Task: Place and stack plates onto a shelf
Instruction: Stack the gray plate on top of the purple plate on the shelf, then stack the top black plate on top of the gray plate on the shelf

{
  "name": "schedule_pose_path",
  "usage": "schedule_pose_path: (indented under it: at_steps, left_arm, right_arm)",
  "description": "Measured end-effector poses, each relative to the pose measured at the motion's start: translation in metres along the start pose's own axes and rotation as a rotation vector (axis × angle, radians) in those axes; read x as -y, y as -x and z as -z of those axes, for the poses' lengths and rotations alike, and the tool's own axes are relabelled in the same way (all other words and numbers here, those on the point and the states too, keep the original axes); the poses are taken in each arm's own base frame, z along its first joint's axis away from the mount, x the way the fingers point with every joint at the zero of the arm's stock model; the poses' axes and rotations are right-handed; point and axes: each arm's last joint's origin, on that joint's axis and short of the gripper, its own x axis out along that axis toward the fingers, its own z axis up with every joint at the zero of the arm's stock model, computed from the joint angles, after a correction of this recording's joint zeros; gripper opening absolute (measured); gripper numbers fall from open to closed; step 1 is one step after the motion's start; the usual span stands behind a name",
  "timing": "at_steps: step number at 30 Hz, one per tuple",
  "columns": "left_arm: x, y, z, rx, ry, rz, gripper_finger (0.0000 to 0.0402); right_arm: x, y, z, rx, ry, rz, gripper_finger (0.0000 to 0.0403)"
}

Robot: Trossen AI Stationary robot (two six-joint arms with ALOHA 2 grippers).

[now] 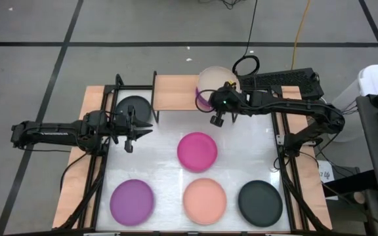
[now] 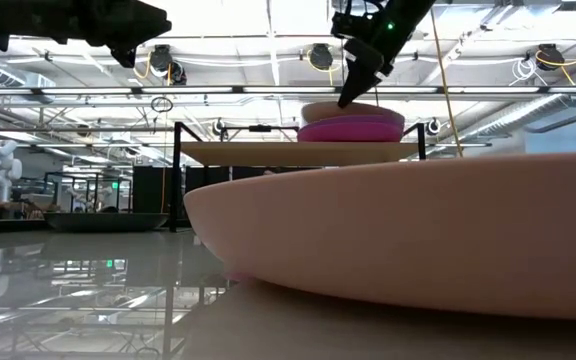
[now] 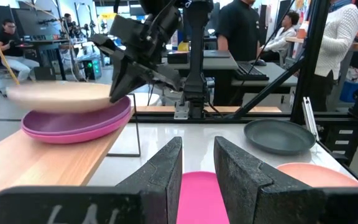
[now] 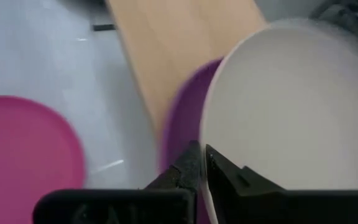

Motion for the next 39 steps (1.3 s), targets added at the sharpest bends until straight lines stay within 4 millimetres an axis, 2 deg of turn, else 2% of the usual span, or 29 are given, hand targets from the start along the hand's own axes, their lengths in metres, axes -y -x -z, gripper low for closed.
schedule_pose_path:
  at_steps: [11, 20, 24, 33, 35, 39]
  left_arm:
    - [0.0, 0.0, 0.0, 0.0, 0.007, 0.0, 0.0097]
    - [0.0, 0.0, 0.0, 0.0, 0.035, 0.0, 0.0097]
    - [-0.001, 0.0, 0.001, -0.009, 0.044, -0.028, 0.0097]
    - [-0.012, 0.01, 0.026, -0.351, 0.091, -0.484, 0.0097]
    - [-0.013, 0.013, 0.032, -0.404, 0.103, -0.538, 0.0097]
    - [-0.015, 0.014, 0.044, -0.514, 0.149, -0.594, 0.0097]
  right_arm:
    - [-0.002, 0.0, 0.0, 0.004, 0.013, -0.042, 0.0038]
    - [-0.002, 0.004, -0.001, 0.02, 0.024, -0.044, 0.013]
    - [-0.002, 0.025, -0.005, 0.103, 0.008, -0.054, 0.0155]
    - [-0.013, 0.104, -0.014, 0.434, -0.034, -0.152, 0.0154]
    - [-0.021, 0.113, -0.014, 0.486, -0.026, -0.186, 0.0154]
    - [-0.039, 0.118, -0.003, 0.528, 0.05, -0.239, 0.0154]
